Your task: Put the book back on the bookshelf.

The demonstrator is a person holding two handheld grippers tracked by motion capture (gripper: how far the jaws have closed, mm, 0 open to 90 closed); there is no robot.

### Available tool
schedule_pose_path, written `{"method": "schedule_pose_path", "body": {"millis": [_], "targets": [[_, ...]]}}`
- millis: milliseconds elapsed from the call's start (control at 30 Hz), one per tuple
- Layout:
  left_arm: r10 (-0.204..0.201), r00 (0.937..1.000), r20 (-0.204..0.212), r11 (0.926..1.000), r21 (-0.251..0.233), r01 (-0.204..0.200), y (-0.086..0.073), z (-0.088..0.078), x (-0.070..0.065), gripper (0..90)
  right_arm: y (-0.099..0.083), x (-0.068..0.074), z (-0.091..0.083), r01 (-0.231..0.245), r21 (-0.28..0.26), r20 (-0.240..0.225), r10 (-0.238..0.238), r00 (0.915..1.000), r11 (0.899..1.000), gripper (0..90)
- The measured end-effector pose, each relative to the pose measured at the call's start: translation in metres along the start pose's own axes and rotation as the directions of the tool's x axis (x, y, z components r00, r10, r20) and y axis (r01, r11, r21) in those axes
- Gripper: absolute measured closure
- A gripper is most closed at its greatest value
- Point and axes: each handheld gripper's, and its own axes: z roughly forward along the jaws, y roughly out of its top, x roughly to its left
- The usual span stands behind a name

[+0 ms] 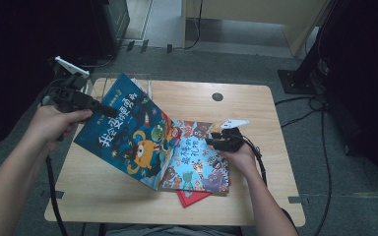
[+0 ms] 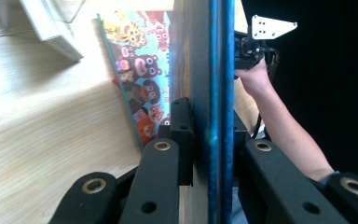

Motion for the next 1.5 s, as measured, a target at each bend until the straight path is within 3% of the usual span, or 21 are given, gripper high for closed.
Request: {"method": "schedule_pose_path", "body": {"millis": [433,833,1100,1200,1233,1367,1500], "targets": [[-0.066,0.9969,-0.044,0.9962,-0.06,0.063,-0.038,-0.048,0.023,81.8,0.006,-0.001,0.008,-0.003,-0.003,-0.012,0.003,0.9999,1.0,57.5],[-0.134,0.9875,-0.083,0.9875,-0.095,0.126,-0.064,-0.079,0.052,81.6,0.008,-0.002,0.011,-0.008,-0.004,-0.019,0.007,0.9998,1.0,57.7],[-0.207,0.9703,-0.125,0.9715,-0.144,0.188,-0.067,-0.102,0.074,81.7,0.009,-0.001,0.011,-0.003,-0.002,-0.021,0.003,0.9998,1.0,57.5],[-0.223,0.963,-0.152,0.9677,-0.154,0.199,-0.062,-0.109,0.082,81.7,0.008,-0.001,0.011,0.0,-0.004,-0.022,0.0,0.9998,1.0,57.4],[-0.235,0.959,-0.159,0.9632,-0.17,0.208,-0.06,-0.11,0.083,81.6,0.008,-0.001,0.011,-0.001,-0.005,-0.022,0.001,0.9997,1.0,57.2],[-0.236,0.9547,-0.181,0.9615,-0.185,0.203,-0.051,-0.118,0.09,81.7,0.008,-0.001,0.012,0.002,-0.01,-0.022,-0.002,0.9997,1.0,56.9],[-0.259,0.9446,-0.202,0.9559,-0.195,0.22,-0.042,-0.125,0.095,82.6,0.008,0.0,0.012,0.011,-0.01,-0.02,-0.011,0.9997,1.0,56.5]]}}
